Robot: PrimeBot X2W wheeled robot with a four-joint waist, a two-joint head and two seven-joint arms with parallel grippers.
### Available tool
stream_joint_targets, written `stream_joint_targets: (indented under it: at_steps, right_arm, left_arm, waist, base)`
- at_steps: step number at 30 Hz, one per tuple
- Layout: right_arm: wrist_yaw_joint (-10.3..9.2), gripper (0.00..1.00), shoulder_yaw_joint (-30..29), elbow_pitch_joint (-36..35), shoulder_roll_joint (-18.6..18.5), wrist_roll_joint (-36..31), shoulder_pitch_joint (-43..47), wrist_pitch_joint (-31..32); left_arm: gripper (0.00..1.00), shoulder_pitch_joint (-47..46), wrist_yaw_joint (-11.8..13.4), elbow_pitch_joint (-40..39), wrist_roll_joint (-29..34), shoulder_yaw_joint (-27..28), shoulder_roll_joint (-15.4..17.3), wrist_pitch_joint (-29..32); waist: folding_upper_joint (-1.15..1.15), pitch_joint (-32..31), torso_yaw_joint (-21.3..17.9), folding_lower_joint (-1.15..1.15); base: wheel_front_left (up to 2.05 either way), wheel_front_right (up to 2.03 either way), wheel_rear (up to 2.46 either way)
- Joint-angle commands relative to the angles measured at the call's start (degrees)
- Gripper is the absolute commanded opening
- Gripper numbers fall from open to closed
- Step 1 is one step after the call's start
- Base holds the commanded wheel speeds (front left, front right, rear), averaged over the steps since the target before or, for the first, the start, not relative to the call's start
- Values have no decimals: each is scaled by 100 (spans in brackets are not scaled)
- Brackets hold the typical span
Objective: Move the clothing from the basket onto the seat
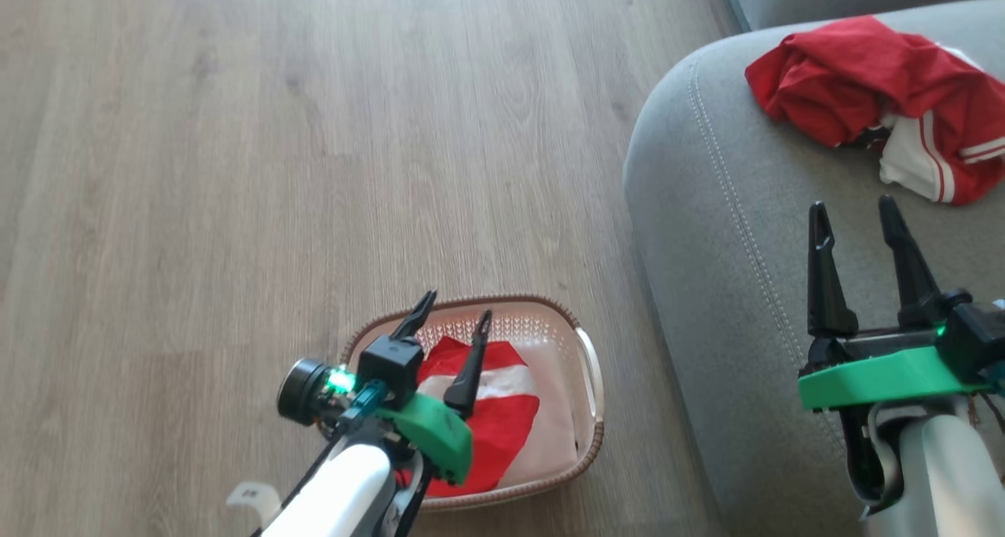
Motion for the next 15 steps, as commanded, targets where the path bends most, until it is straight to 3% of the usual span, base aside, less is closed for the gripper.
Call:
stream_joint_targets:
  at_steps: [1, 15]
  right_arm:
    - [-2, 100, 128, -164, 7, -34, -46, -28]
    - [-2, 100, 160, -27, 7, -193, 247, 16]
  left_arm:
    - [100, -36, 80, -220, -45, 244, 166, -53]
    - [100, 716, 523, -765, -443, 770, 573, -251]
  waist:
    - [0, -99, 39, 0]
    - [0, -521, 344, 0]
  base:
    - [0, 0, 0]
    - [0, 0, 0]
